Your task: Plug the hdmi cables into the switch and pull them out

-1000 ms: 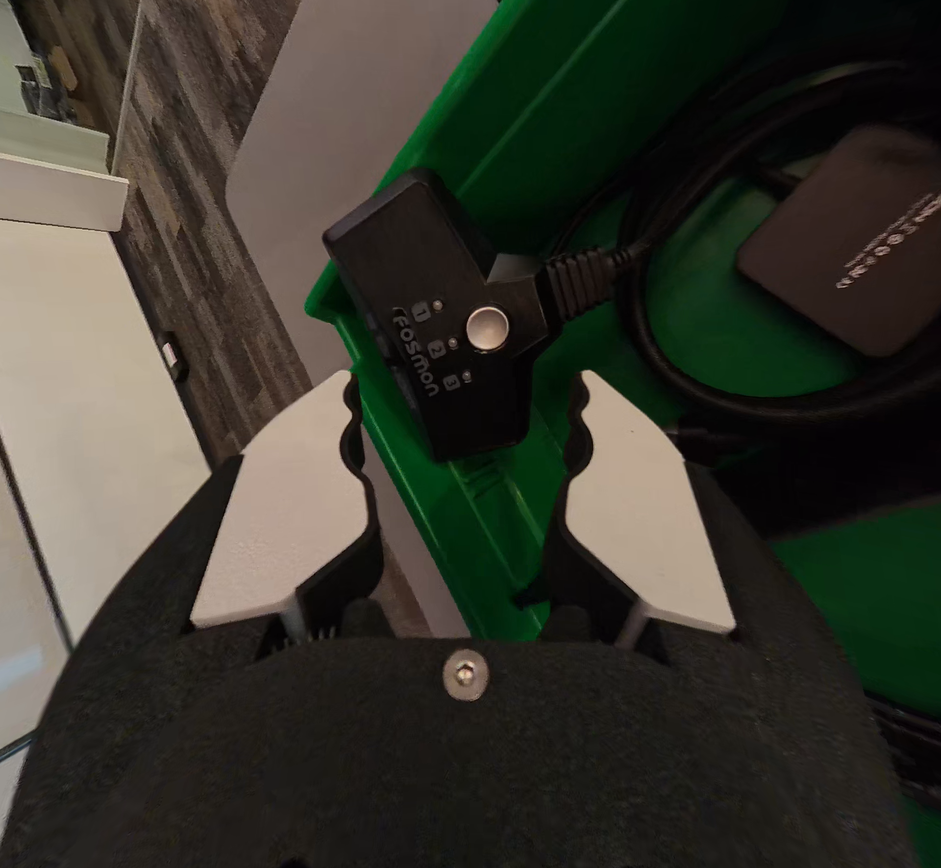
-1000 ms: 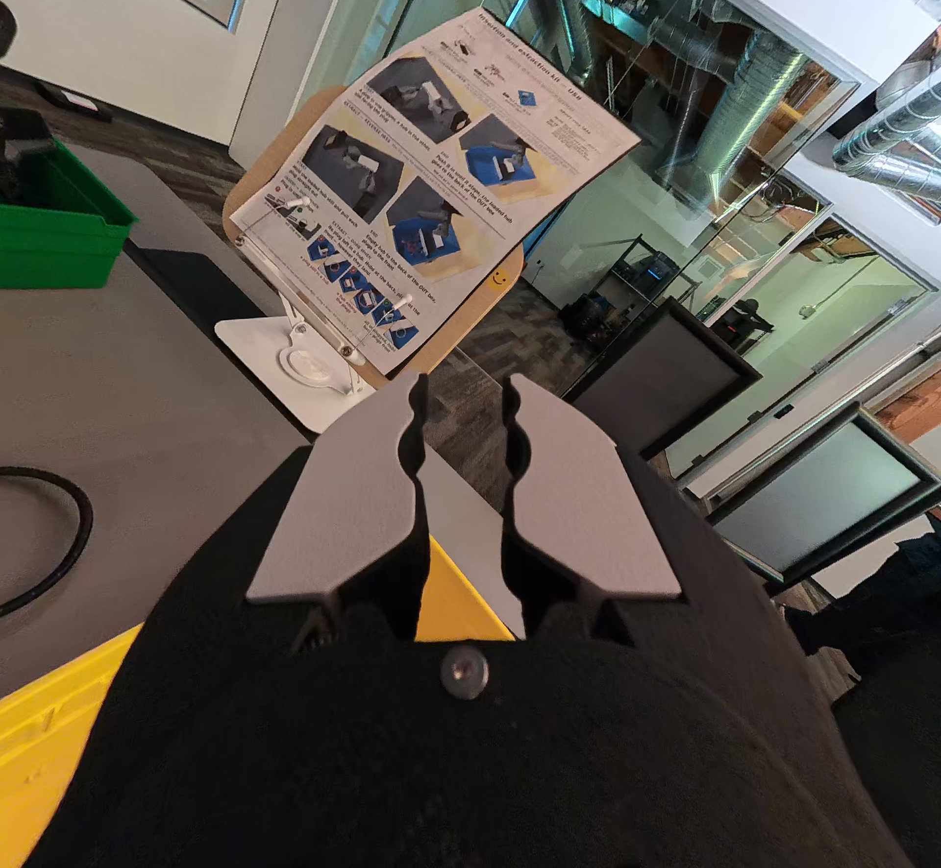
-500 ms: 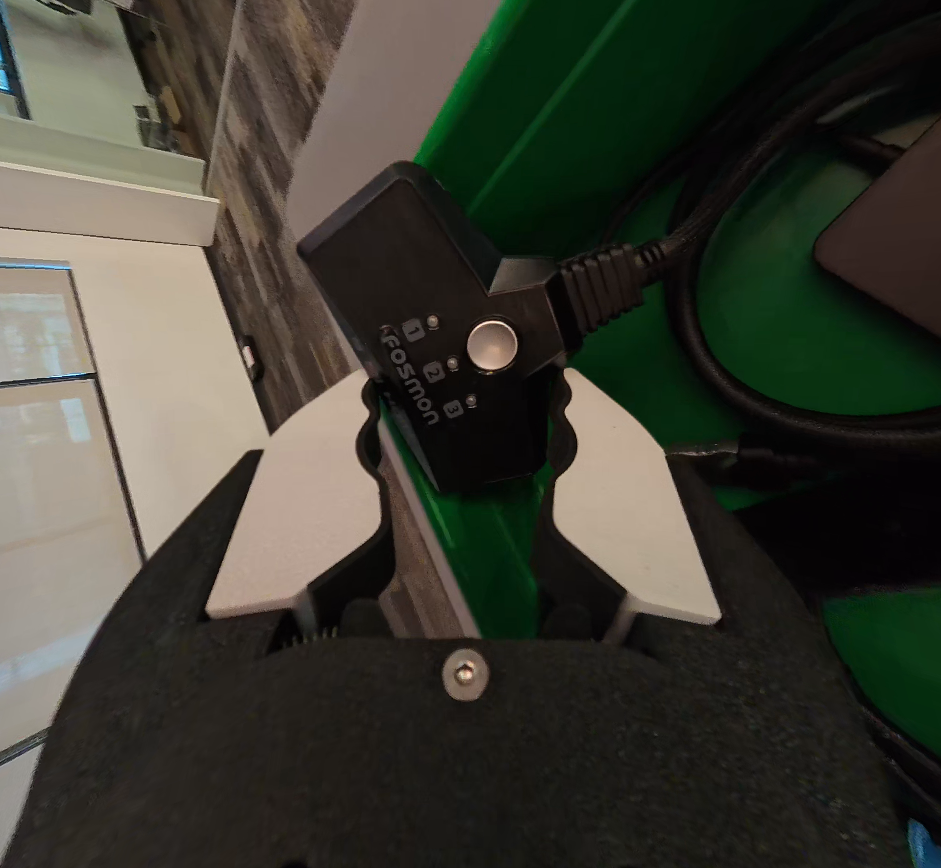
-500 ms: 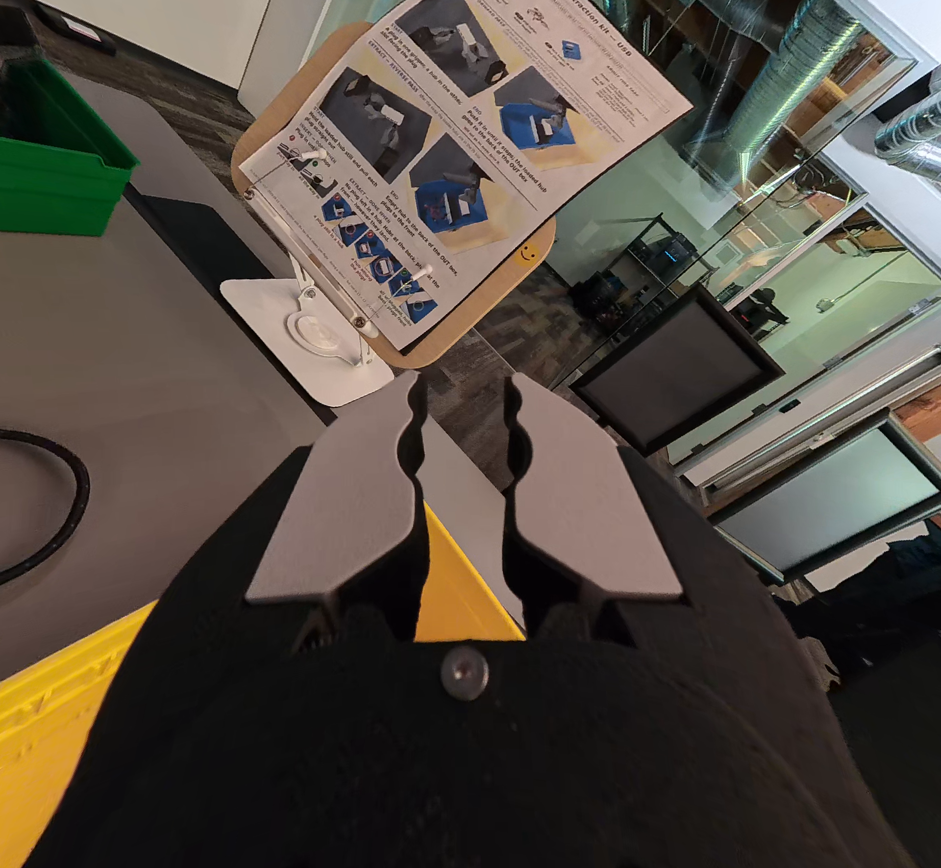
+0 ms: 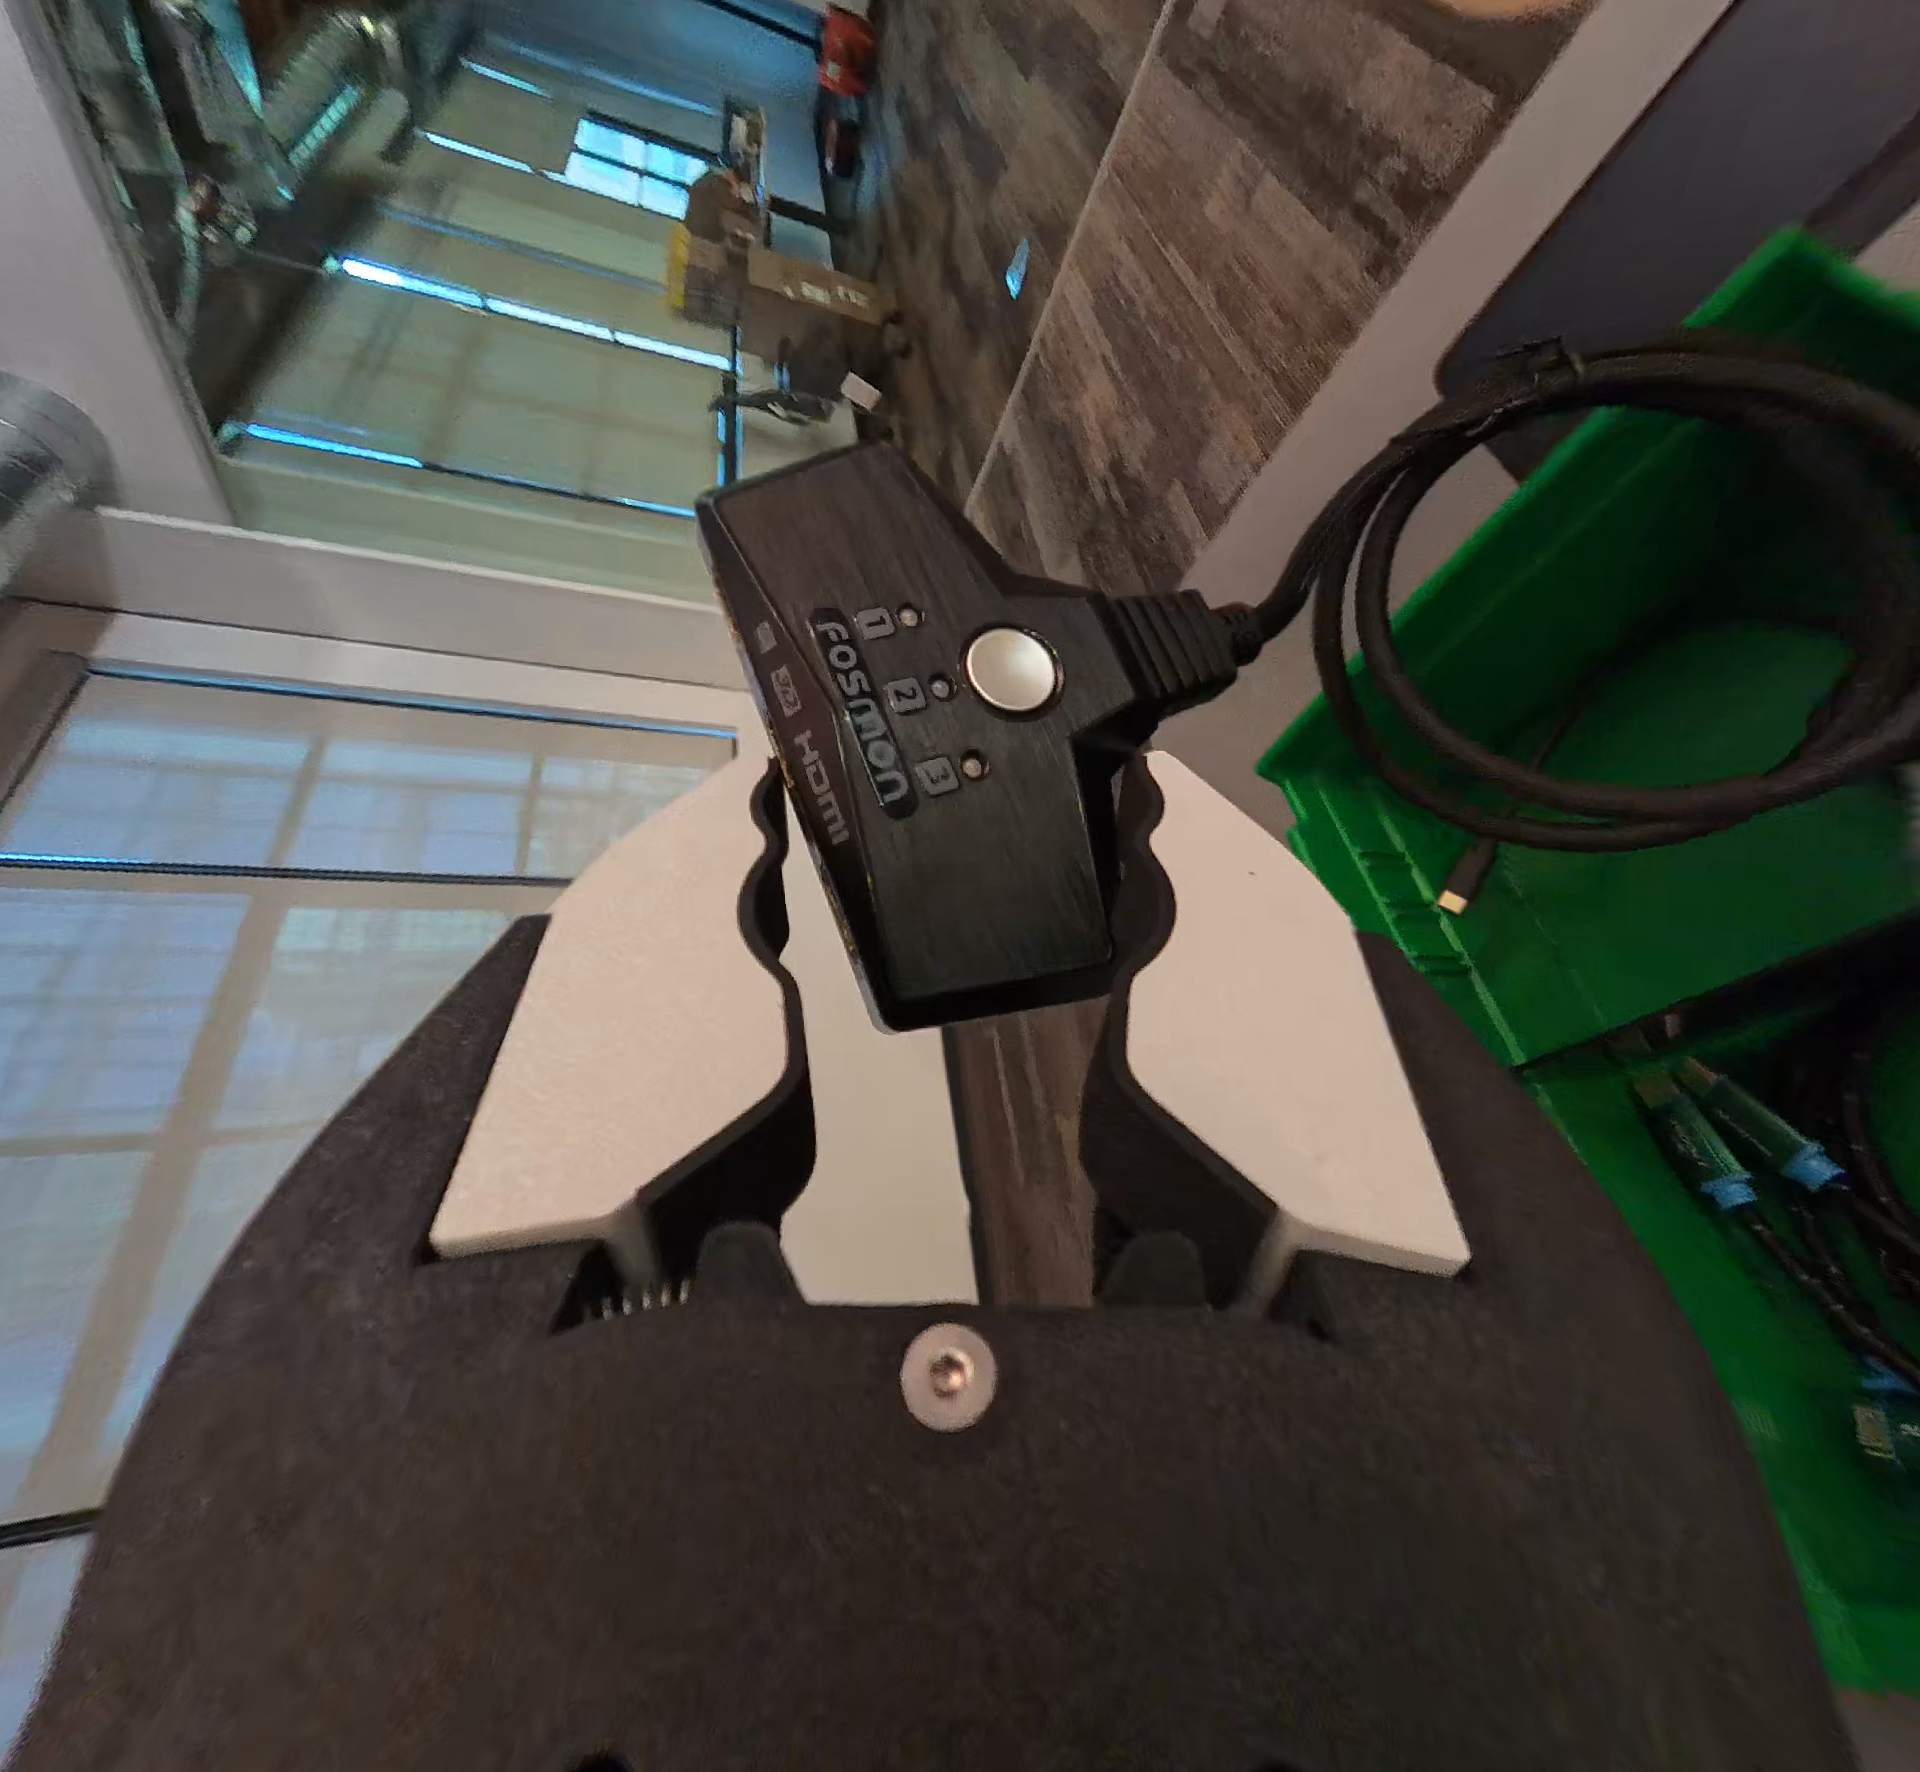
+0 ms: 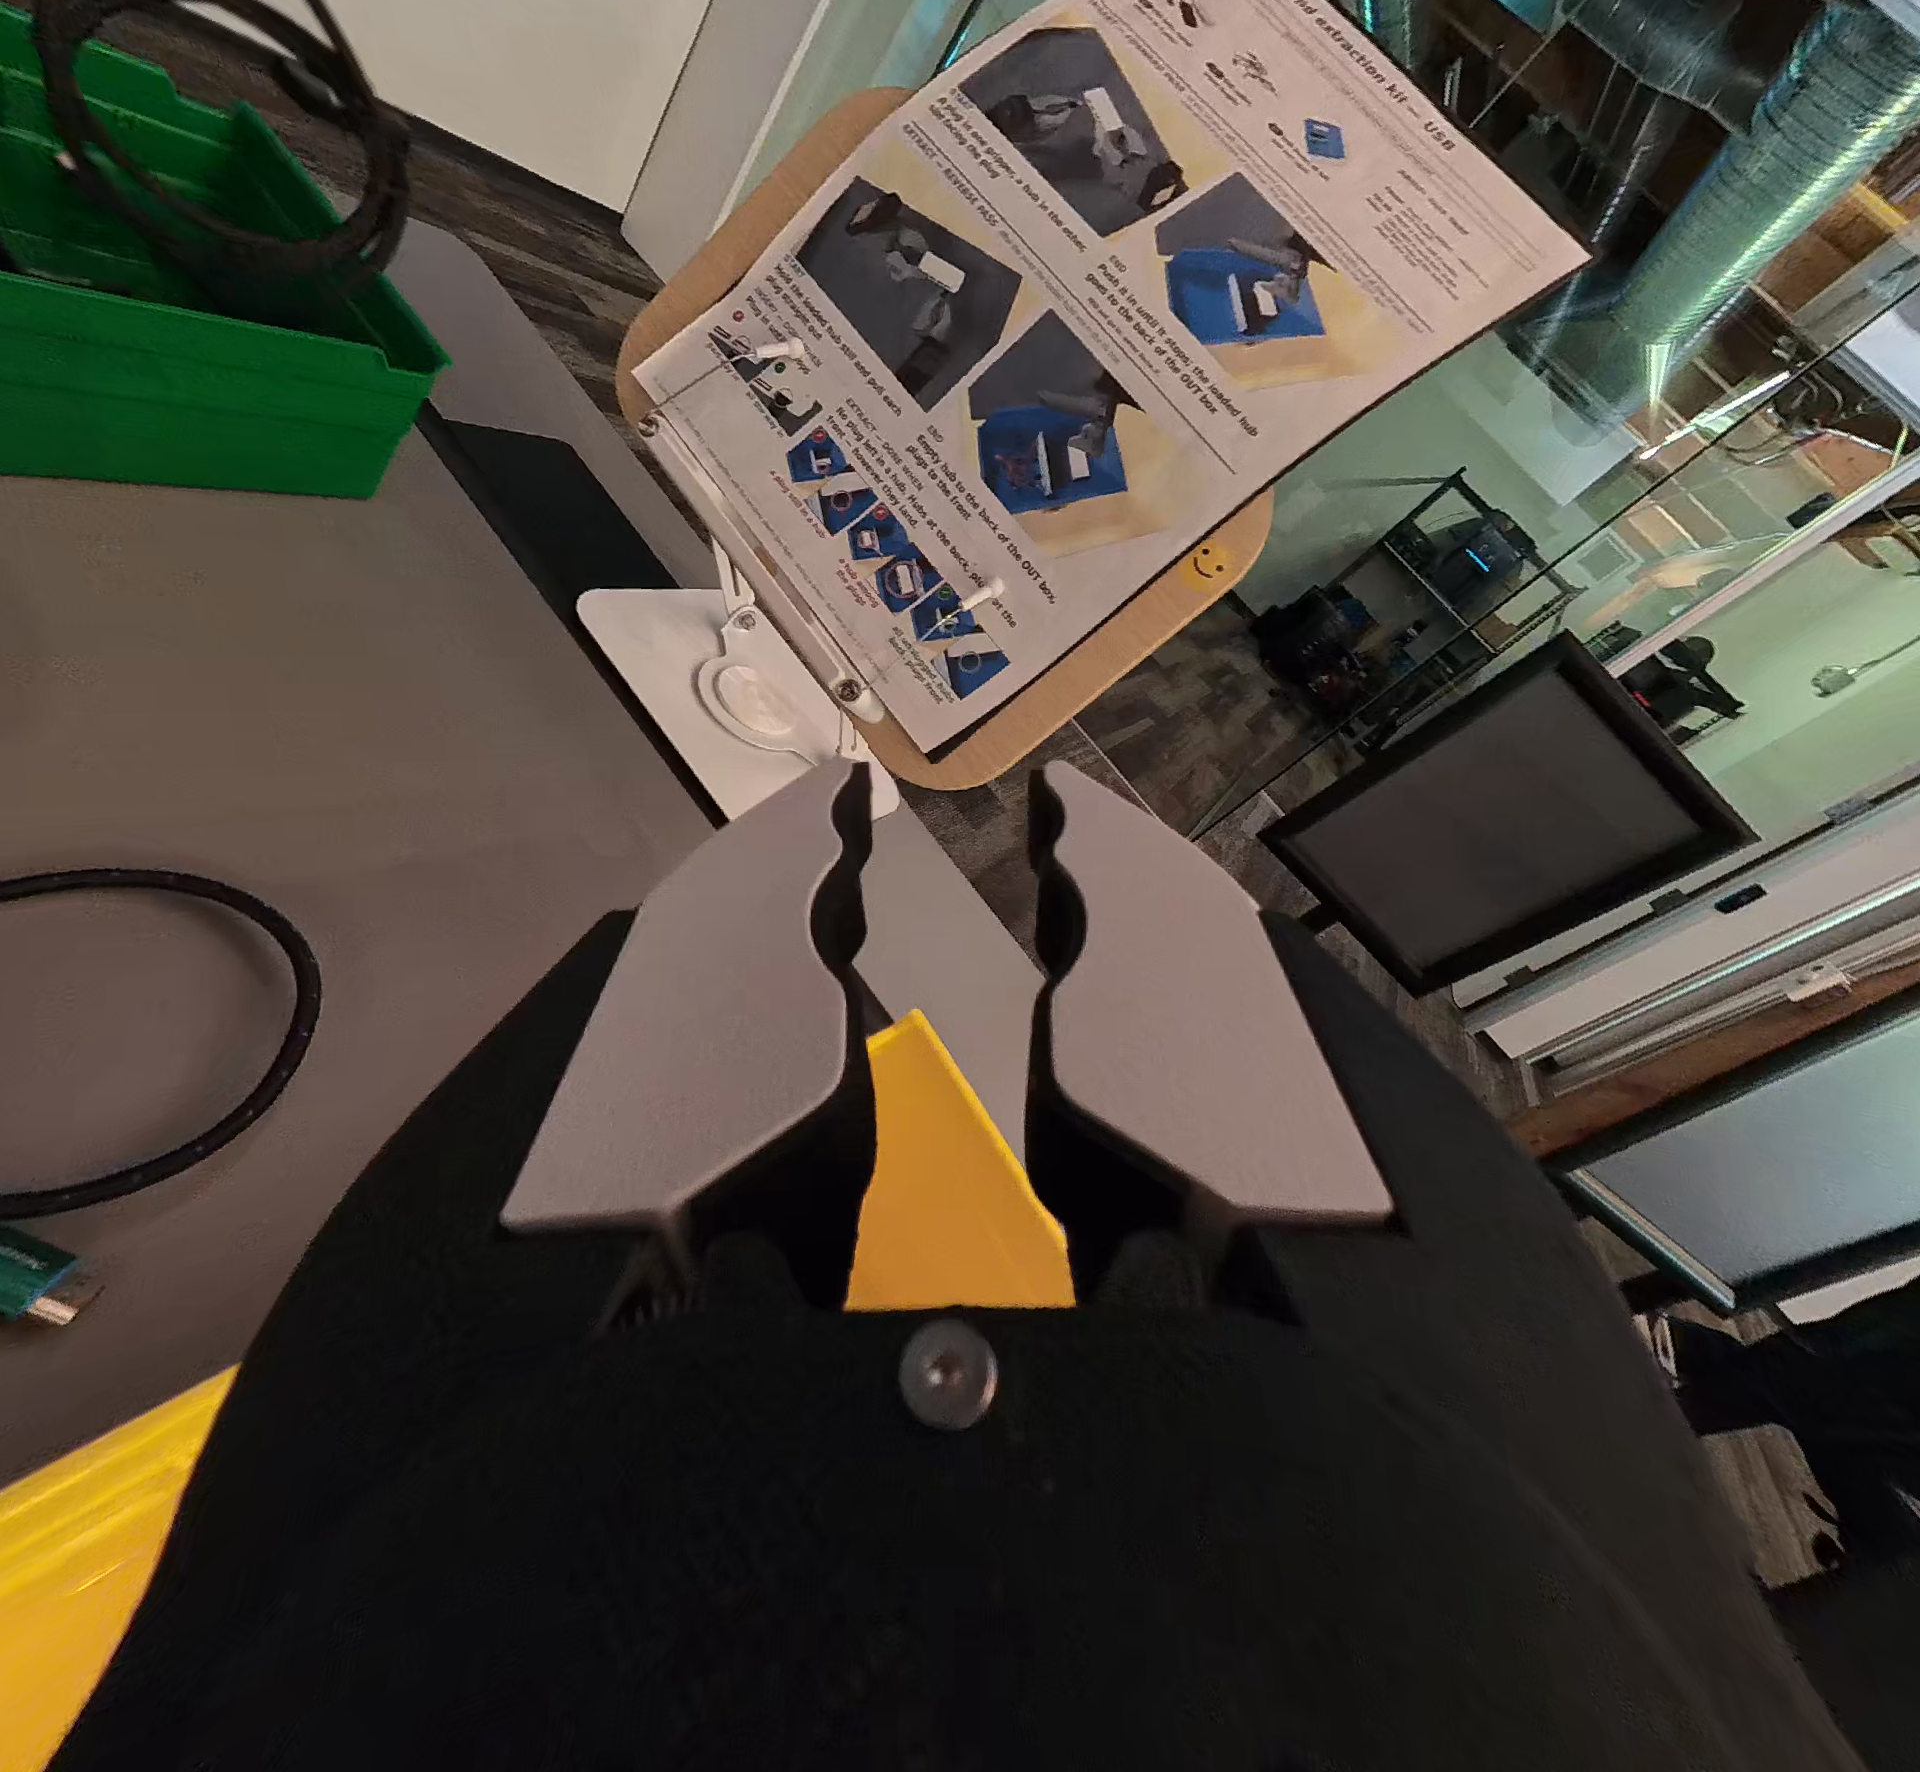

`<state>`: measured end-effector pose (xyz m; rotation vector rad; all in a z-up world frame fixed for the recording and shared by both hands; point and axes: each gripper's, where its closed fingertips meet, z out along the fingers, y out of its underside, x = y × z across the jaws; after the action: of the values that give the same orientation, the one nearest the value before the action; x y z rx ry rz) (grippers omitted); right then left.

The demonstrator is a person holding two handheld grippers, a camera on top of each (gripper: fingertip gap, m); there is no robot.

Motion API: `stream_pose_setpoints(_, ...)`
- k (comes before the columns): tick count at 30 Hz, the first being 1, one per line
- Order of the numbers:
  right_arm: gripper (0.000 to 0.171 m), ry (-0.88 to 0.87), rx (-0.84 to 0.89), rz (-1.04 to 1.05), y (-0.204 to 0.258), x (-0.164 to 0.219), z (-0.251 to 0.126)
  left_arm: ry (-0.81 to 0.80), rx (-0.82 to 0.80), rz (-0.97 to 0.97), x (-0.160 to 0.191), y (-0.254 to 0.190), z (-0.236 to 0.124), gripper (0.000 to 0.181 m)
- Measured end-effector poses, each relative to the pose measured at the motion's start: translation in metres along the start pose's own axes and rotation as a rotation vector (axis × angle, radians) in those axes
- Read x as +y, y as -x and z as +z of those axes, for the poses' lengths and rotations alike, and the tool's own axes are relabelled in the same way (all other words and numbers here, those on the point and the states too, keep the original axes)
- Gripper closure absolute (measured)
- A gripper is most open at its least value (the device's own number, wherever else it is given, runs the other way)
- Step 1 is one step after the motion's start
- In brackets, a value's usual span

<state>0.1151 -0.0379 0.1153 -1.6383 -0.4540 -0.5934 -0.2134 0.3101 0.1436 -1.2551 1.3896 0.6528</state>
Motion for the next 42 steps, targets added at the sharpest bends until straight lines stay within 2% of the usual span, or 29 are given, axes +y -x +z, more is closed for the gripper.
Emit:
stream_pose_setpoints(8, 0.143, -0.015, -0.026, 0.014, 0.004, -0.002, -0.001, -0.216, -0.12, -0.019, -0.084, 0.056, -0.097, 0.12)
stream_pose_setpoints(11, 0.143, -0.039, -0.049, 0.033, 0.008, -0.007, -0.002, -0.301, -0.122, -0.015, -0.112, 0.057, -0.127, 0.12)
stream_pose_setpoints(14, 0.143, -0.071, -0.106, 0.048, 0.02, -0.016, 0.0, -0.376, -0.038, -0.01, -0.137, 0.037, -0.145, 0.12)
stream_pose_setpoints(20, 0.141, -0.16, -0.307, 0.149, 0.059, -0.034, 0.007, -0.437, 0.127, 0.089, -0.157, -0.047, -0.142, 0.121)
stream_pose_setpoints(25, 0.142, -0.232, -0.5, 0.315, 0.097, -0.049, 0.02, -0.459, 0.13, 0.163, -0.153, -0.102, -0.124, 0.121)
stream_pose_setpoints(31, 0.139, -0.349, -0.743, 0.652, 0.148, -0.081, 0.032, -0.56, 0.096, 0.267, -0.154, -0.145, -0.122, 0.121)
stream_pose_setpoints(35, 0.124, -0.297, -0.759, 0.667, 0.167, -0.069, 0.049, -0.618, 0.141, 0.316, -0.159, -0.17, -0.131, 0.121)
stream_pose_setpoints(39, 0.111, -0.303, -0.735, 0.607, 0.171, -0.066, 0.053, -0.673, 0.146, 0.365, -0.168, -0.182, -0.144, 0.121)
stream_pose_setpoints(42, 0.107, -0.326, -0.756, 0.544, 0.175, -0.068, 0.049, -0.725, 0.166, 0.401, -0.173, -0.193, -0.158, 0.121)
